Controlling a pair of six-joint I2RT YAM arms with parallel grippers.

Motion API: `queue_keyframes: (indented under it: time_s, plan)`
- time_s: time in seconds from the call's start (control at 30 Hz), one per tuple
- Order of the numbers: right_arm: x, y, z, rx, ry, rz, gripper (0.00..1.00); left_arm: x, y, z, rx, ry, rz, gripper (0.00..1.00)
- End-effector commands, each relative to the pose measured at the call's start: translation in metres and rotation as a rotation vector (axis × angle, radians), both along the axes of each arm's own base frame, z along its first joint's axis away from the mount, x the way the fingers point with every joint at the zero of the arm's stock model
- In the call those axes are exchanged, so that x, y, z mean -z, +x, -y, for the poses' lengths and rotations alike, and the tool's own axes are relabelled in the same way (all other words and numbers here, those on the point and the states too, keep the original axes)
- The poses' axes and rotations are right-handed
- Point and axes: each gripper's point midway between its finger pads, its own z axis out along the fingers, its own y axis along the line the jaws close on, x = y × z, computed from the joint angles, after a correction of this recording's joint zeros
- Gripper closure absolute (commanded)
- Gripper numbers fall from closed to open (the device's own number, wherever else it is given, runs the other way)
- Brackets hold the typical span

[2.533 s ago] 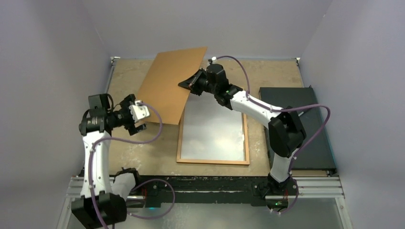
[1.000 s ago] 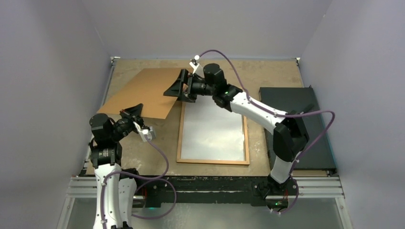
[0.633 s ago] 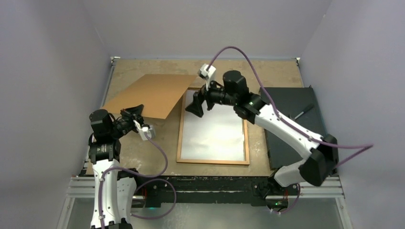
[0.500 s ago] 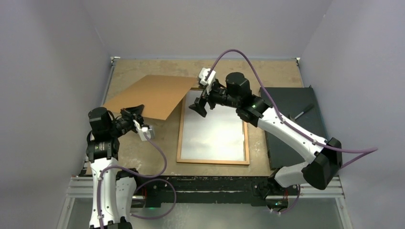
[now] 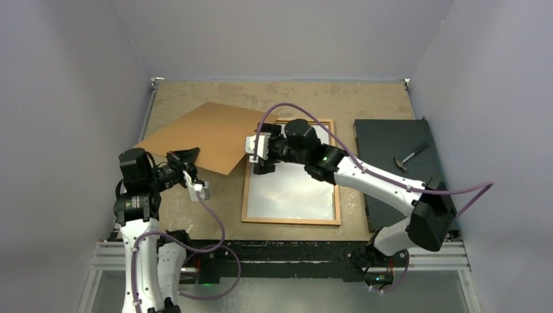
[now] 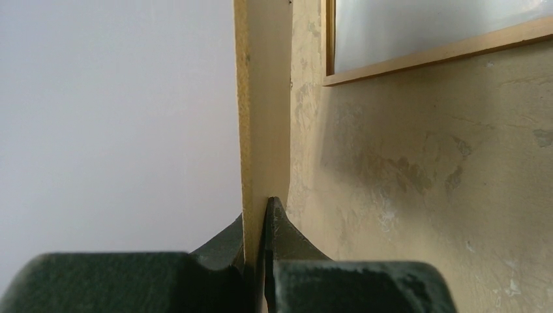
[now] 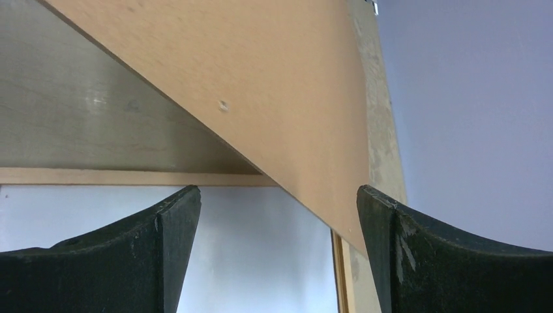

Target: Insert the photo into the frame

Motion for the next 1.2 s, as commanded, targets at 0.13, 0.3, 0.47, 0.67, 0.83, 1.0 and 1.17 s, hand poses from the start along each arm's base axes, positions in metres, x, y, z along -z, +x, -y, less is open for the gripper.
queue_keyframes:
  time_s: [0.13, 0.3, 0.47, 0.67, 0.83, 1.0, 1.17]
  plan:
    - [-0.012, 0.031, -0.024, 0.116, 0.091, 0.243, 0.21, -0.051, -0.010, 0.019, 0.127, 0.045, 0.211, 1.00]
    - [-0.021, 0.038, -0.030, 0.159, 0.167, 0.311, 0.42, -0.052, -0.009, 0.020, 0.140, 0.057, 0.228, 1.00]
    - [-0.037, 0.032, -0.029, 0.181, 0.191, 0.386, 0.66, -0.054, -0.008, 0.020, 0.147, 0.068, 0.243, 1.00]
    - [-0.054, 0.020, -0.031, 0.176, 0.218, 0.408, 0.98, -0.056, -0.008, 0.020, 0.154, 0.074, 0.264, 1.00]
    - [-0.073, 0.008, -0.033, 0.157, 0.286, 0.357, 1.00, -0.075, 0.001, 0.016, 0.111, 0.023, 0.298, 0.85]
    - [-0.105, 0.006, -0.022, 0.208, 0.434, 0.332, 1.00, -0.116, 0.014, 0.003, -0.005, -0.127, 0.389, 0.20]
    - [-0.135, 0.007, -0.024, 0.253, 0.604, 0.188, 1.00, -0.179, 0.022, -0.035, -0.223, -0.475, 0.526, 0.11]
